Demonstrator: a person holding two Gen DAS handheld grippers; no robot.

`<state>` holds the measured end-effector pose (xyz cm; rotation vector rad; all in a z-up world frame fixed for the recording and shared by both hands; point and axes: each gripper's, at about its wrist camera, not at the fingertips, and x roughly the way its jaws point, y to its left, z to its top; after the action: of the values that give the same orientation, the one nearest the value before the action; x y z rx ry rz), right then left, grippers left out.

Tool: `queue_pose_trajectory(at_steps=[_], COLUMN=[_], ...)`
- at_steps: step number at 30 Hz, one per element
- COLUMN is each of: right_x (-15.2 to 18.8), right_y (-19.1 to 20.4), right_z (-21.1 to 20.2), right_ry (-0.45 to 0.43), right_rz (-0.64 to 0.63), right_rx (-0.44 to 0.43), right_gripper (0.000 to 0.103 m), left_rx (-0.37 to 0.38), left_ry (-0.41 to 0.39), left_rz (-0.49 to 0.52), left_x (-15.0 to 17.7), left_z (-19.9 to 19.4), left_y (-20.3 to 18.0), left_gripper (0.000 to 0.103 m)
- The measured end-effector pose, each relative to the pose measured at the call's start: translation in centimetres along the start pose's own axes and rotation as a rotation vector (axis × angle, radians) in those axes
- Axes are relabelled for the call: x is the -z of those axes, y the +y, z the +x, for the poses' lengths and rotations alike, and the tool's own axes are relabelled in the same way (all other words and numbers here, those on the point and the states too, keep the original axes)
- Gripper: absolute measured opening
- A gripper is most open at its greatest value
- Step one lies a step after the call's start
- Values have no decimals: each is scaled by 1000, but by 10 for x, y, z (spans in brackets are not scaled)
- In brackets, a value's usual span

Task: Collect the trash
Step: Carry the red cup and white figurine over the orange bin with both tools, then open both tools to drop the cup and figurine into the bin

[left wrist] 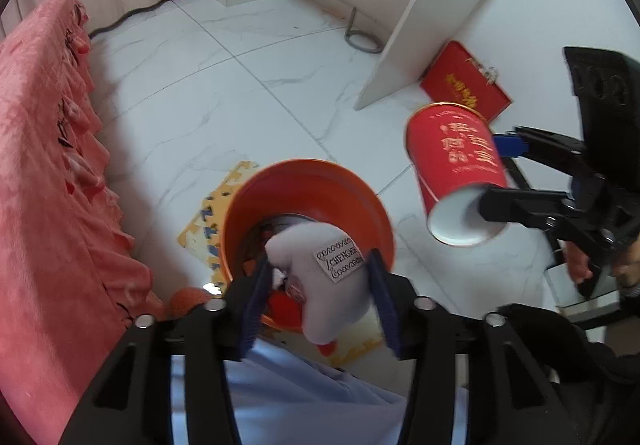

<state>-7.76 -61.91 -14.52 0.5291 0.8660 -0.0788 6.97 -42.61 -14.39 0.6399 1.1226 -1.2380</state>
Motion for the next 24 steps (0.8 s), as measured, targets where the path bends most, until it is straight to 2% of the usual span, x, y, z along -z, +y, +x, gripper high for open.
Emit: queue_pose_trajectory(at_steps=[3, 4, 6, 15, 24], right_x=[1, 1, -1, -3, -8], right_y=[-3, -2, -1, 8, 11], right_z=[6, 7, 12, 27, 49], right_ry=[12, 14, 17, 42, 91], right_rz=[4, 3, 1, -23, -11], right_rx=[-5, -6, -11, -19, 17], right_gripper=[85, 85, 85, 85, 87], left_rx=[2, -3, -2, -16, -38], left_ry=[6, 9, 15, 24, 28], left_rz=[-1, -3, -5, -37, -70], left_x=[-2, -2, -2, 5, 14], left_z=[3, 4, 5, -1, -9], left_y=[-2, -1, 0, 5, 13], left_gripper=[57, 62, 66, 66, 66])
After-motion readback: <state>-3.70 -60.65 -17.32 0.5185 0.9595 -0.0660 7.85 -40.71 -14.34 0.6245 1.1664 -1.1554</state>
